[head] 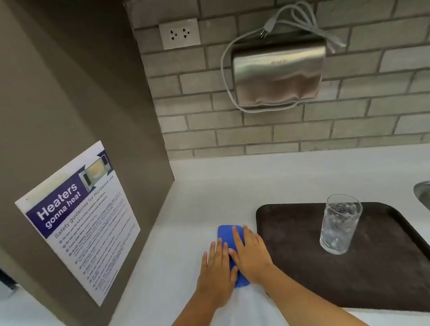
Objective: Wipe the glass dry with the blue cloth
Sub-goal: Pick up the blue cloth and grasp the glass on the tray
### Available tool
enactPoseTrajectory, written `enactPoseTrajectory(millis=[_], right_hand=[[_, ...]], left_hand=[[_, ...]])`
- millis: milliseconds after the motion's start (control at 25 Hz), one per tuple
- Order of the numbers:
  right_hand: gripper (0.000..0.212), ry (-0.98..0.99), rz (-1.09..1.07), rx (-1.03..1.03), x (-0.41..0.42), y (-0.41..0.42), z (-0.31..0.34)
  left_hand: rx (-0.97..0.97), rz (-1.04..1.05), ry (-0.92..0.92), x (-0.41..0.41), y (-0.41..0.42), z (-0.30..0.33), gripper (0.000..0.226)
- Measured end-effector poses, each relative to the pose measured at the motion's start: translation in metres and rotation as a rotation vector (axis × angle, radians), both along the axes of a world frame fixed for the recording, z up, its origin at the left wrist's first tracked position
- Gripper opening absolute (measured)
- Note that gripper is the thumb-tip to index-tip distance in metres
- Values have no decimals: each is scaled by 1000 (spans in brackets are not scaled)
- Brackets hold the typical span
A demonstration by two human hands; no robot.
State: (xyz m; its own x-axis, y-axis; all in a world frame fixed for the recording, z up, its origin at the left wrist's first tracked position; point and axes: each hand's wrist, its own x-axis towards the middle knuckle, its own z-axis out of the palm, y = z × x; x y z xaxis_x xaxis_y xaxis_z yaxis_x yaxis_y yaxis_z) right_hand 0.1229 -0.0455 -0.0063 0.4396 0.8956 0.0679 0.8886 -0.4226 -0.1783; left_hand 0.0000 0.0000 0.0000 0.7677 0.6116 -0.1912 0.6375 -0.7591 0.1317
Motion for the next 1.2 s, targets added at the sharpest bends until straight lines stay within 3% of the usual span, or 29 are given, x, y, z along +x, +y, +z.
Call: enactPoseTrajectory(millis=[80,160,240,320,400,480,640,720,760,840,960,1120,1200], right_hand=[[96,121,-86,-42,-4,0,0],[75,177,-176,-56,-6,2,0],[67,172,-202,-66,-6,8,-1],[62,196,-193,-91,-10,11,4],[49,378,-213,65,-13,12,8],[42,559,-280,226,-22,7,20],[64,519,-275,454,-22,-17,41],[61,492,-307,510,-12,-34,48],[50,459,-293,534,-5,-42,48],[31,488,-260,590,11,-68,45],[38,528,-312,684,40,-118,38],[49,957,-514,902,67,-174,49],[58,1020,-529,925,81,-195,45]], left_hand=[[-64,34,-85,-2,5,-10,85],[-97,26,-82,-4,9,-21,109],[-54,-2,-37,-5,13,-26,134],[-69,-4,-42,-3,15,-26,106],[-71,-25,23,-3,16,-20,73],[-98,-57,-16,-5,19,-14,70],[-273,-59,-396,2,15,-5,70],[-388,-60,-546,17,0,6,69],[-407,-80,-585,25,-9,12,67],[-339,-169,-615,46,-31,18,64],[-258,-275,-666,81,-65,20,56],[-334,-293,-746,126,-94,22,33],[-356,-222,-735,149,-104,23,35]])
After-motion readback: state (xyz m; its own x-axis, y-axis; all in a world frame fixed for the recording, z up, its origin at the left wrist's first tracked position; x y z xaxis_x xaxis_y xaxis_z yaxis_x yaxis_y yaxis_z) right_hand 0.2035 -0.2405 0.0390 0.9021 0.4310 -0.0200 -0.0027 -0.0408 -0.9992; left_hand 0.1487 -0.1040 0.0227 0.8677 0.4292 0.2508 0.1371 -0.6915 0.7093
